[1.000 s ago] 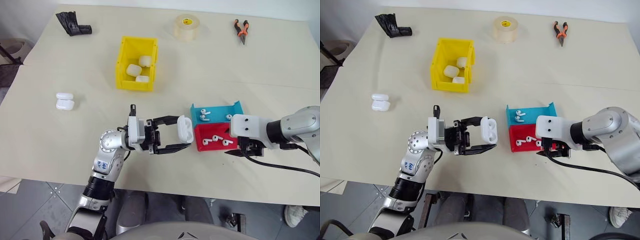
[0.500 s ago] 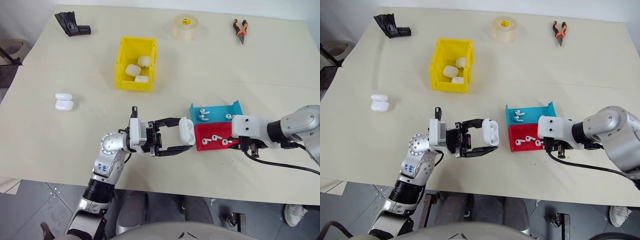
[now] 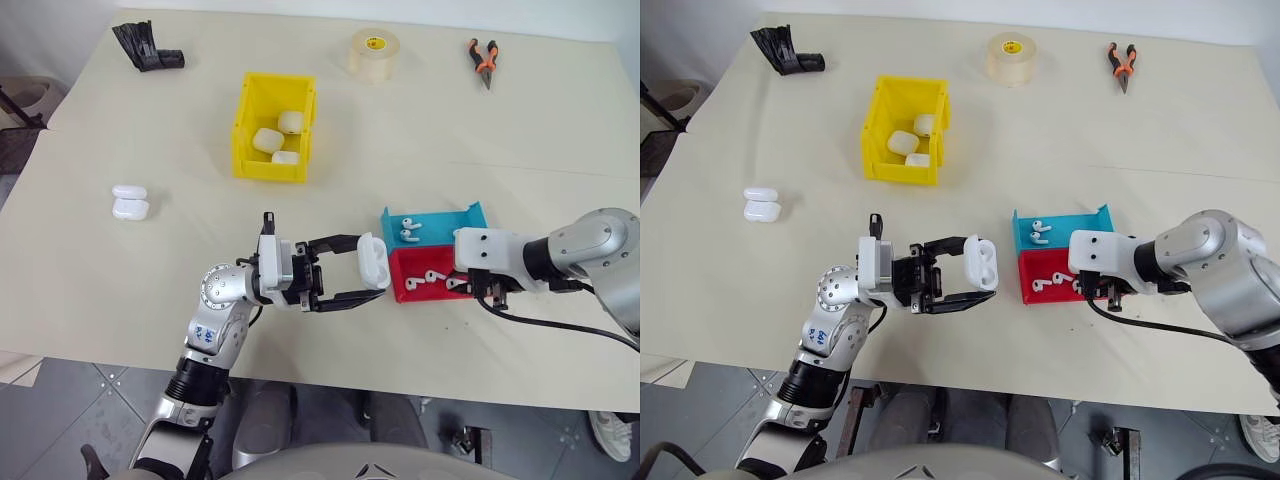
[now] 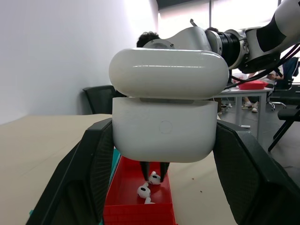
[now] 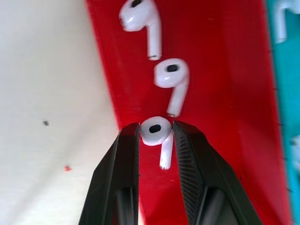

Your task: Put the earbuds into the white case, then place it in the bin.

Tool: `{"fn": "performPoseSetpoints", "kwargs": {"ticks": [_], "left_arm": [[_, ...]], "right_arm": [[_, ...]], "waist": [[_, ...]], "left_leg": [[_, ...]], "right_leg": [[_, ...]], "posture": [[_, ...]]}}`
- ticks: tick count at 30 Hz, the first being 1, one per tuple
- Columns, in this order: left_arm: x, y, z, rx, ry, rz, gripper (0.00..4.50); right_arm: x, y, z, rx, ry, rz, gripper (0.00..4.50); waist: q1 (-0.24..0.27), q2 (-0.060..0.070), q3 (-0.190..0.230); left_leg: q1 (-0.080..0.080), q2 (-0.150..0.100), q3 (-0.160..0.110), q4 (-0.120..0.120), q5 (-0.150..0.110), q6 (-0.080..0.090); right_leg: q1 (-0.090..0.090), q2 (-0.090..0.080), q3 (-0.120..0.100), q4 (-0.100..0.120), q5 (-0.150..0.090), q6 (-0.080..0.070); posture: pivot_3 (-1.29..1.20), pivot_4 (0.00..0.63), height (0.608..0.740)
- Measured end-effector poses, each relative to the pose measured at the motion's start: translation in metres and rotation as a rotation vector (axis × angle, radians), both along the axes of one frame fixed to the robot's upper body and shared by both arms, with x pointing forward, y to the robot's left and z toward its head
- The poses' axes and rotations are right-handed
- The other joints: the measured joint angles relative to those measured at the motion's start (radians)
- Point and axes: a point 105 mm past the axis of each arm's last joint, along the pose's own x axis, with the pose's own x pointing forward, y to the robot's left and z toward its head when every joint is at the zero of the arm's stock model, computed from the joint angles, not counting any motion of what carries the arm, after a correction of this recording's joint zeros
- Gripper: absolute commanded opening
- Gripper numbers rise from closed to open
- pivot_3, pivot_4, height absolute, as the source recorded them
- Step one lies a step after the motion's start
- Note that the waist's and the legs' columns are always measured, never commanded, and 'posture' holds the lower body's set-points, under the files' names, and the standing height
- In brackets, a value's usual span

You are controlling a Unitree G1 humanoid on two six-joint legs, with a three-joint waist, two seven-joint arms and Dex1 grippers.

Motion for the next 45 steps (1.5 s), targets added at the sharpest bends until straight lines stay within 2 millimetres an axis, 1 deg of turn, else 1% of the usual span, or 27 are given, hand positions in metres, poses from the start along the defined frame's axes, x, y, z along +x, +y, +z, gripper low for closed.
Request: {"fn": "performPoseSetpoints", "kwargs": {"ticks": [24, 39, 42, 45], "left_arm": [[0.0016, 0.0009, 0.001, -0.003, 0.002, 0.017, 2.78], [0.0021, 0.0024, 0.0001, 0.005, 0.008, 0.017, 2.78], [0.0021, 0.0026, 0.0001, 0.007, 0.007, 0.016, 2.78], [0.002, 0.0025, 0.0003, 0.007, 0.006, 0.014, 2.78]], "right_arm": [[0.0045, 0.0028, -0.0026, -0.02, -0.022, 0.018, 1.14], [0.0034, -0.0013, -0.0042, -0.022, -0.014, 0.006, 1.14], [0.0029, -0.0014, -0.0046, -0.02, -0.011, 0.006, 0.57], [0.0028, -0.0014, -0.0048, -0.019, -0.014, 0.003, 0.57]], "waist": [[0.0, 0.0, 0.0], [0.0, 0.0, 0.0], [0.0, 0.0, 0.0], [0.0, 0.0, 0.0]], "left_leg": [[0.0, 0.0, 0.0, 0.0, 0.0, 0.0], [0.0, 0.0, 0.0, 0.0, 0.0, 0.0], [0.0, 0.0, 0.0, 0.0, 0.0, 0.0], [0.001, 0.0, 0.0, 0.0, 0.0, 0.0]], "right_leg": [[0.0, 0.0, 0.0, 0.0, 0.0, 0.0], [0.0, 0.0, 0.0, 0.0, 0.0, 0.0], [0.001, 0.0, 0.0, 0.0, 0.0, 0.0], [0.001, 0.0, 0.0, 0.0, 0.0, 0.0]], "posture": [[0.0, 0.15, 0.74], [0.0, 0.15, 0.74], [0.0, 0.15, 0.74], [0.0, 0.15, 0.74]]}}
